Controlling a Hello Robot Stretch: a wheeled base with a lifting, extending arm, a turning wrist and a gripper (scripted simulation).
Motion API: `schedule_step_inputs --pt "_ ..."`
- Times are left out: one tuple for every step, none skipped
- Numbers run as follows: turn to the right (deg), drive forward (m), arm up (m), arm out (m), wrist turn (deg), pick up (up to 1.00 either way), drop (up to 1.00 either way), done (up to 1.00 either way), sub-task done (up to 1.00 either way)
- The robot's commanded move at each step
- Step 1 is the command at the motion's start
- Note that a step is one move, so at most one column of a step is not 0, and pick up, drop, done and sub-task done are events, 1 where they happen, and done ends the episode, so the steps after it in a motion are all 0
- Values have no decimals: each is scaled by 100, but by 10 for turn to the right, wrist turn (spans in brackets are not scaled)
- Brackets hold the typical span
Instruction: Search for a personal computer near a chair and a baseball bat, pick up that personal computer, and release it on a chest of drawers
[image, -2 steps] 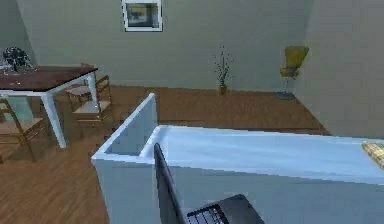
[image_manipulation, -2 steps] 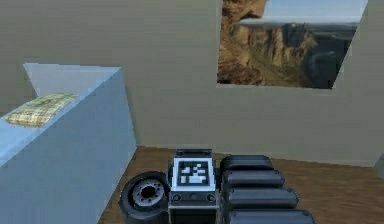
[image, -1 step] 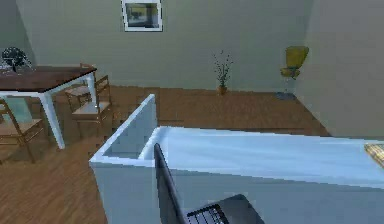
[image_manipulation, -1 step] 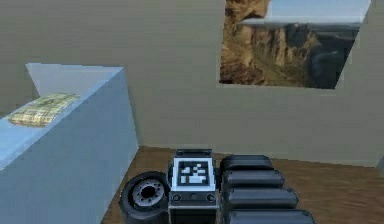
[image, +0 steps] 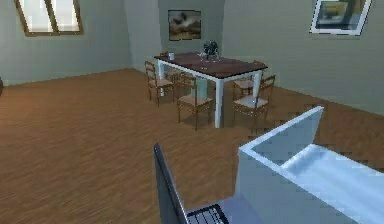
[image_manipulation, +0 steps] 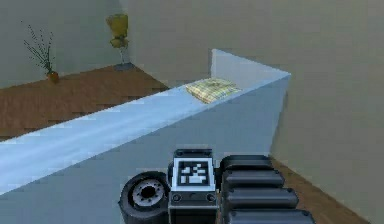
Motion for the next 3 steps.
schedule_step_inputs --pt "-450 0 0 0 0 0 0 0 0" --pt "0 100 0 0 0 0 0 0 0" --pt "0 100 0 0 0 0 0 0 0"
